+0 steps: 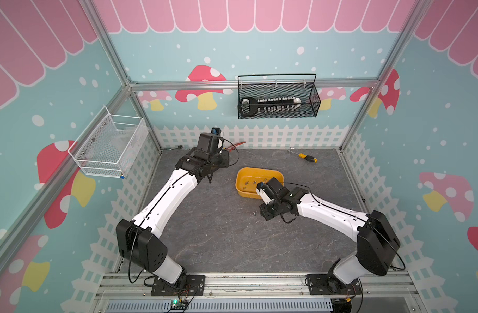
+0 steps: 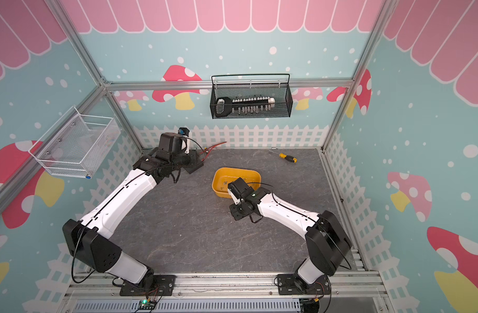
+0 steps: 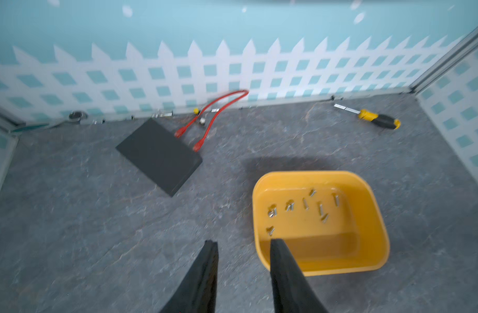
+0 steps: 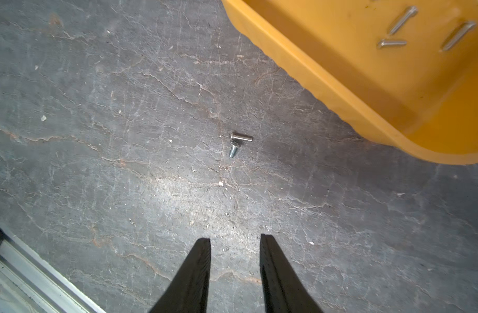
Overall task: Put the screws on the desktop into the storage box
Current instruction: Pick up the screw from the center of the board.
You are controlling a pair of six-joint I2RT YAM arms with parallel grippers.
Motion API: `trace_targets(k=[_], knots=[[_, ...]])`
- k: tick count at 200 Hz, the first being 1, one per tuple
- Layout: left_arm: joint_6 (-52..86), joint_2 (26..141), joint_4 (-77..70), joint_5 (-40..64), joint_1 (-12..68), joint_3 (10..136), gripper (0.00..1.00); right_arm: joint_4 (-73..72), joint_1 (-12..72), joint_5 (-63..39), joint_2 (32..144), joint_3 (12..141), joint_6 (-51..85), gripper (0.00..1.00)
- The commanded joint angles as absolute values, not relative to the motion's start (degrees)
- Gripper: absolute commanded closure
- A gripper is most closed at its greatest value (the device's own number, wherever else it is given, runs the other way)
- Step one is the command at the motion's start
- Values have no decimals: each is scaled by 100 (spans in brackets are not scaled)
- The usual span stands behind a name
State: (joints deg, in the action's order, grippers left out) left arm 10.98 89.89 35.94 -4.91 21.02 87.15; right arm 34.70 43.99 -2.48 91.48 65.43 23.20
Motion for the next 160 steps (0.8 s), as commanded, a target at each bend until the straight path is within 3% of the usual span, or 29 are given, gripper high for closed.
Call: trace_targets(k=[1, 53, 160], knots=[[1201, 8839, 3449, -270, 1900, 8213, 64, 3213, 4469, -490, 9584, 6642, 2452, 63], [1288, 8633, 3060, -18, 1518, 7469, 62, 3129, 4606, -501, 10426, 7035, 2452, 63], [1239, 8639, 2968, 79, 1419, 7269, 61, 3432, 4614, 11, 11205, 7596, 2476, 62]])
